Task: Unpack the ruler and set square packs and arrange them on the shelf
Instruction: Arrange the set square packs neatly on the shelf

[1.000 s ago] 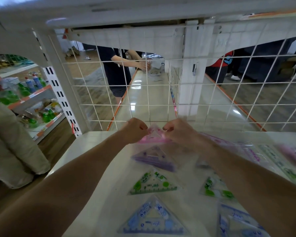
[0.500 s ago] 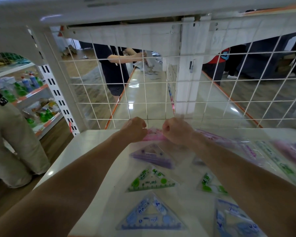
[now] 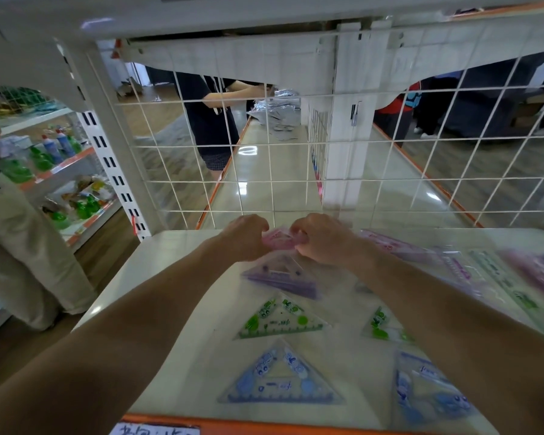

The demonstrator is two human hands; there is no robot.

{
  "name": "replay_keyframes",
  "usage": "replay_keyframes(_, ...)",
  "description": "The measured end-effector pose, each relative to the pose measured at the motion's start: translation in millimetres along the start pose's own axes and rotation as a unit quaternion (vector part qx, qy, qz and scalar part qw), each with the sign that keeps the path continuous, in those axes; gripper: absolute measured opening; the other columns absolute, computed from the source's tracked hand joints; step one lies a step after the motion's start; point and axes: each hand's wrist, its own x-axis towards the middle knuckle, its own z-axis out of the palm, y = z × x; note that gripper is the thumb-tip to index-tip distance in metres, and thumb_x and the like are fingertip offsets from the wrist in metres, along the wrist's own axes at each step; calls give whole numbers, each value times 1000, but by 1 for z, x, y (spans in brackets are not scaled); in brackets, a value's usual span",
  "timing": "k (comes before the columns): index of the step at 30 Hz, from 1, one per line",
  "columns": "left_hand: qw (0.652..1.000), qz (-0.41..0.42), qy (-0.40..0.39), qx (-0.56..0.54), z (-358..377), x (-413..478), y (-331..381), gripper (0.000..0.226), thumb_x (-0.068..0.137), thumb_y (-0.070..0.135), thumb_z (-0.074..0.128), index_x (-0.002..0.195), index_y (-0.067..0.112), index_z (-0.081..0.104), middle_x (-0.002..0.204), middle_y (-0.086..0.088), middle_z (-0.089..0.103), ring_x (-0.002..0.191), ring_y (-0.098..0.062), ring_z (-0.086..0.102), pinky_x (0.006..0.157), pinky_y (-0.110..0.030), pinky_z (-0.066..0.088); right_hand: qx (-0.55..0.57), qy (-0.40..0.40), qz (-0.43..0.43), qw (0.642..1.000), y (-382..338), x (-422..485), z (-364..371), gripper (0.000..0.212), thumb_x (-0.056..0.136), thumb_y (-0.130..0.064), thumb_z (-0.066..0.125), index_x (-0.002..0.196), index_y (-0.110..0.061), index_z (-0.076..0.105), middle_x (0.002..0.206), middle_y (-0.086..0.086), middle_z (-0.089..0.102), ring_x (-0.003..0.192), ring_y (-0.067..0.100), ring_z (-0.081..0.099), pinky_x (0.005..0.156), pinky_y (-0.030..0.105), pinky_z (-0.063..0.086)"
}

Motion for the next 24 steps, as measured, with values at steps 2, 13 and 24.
replay_keyframes(2, 1000, -7, 4, -16, -11, -9, 0, 49, 86, 27, 66, 130, 11, 55, 124, -6, 60, 112, -23, 57, 92, -28, 42, 3, 1, 1, 1000, 1, -6, -8, 37, 93, -23, 53, 130, -20, 54, 133, 3, 51, 121, 21, 49, 97, 29, 35)
replay_keyframes(13, 996, 9, -64, -54, -34, -95, 12, 55, 85, 23, 67, 136, 22, 47, 124, 1, 54, 103, -14, 53, 85, -24, 45, 35, -53, -28, 998, -21, -77, -32, 34, 88, -33, 62, 121, -24, 57, 119, -6, 52, 110, 13, 49, 84, 25, 36)
replay_keyframes(24, 999, 5, -51, 5, -14, -76, 17, 43, 88, 27, 63, 129, 20, 49, 123, -3, 59, 111, -23, 56, 91, -29, 42, 26, -44, -8, 999, -33, -80, -11, 16, 90, -19, 53, 106, -18, 55, 102, -8, 44, 95, 12, 43, 76, 23, 28)
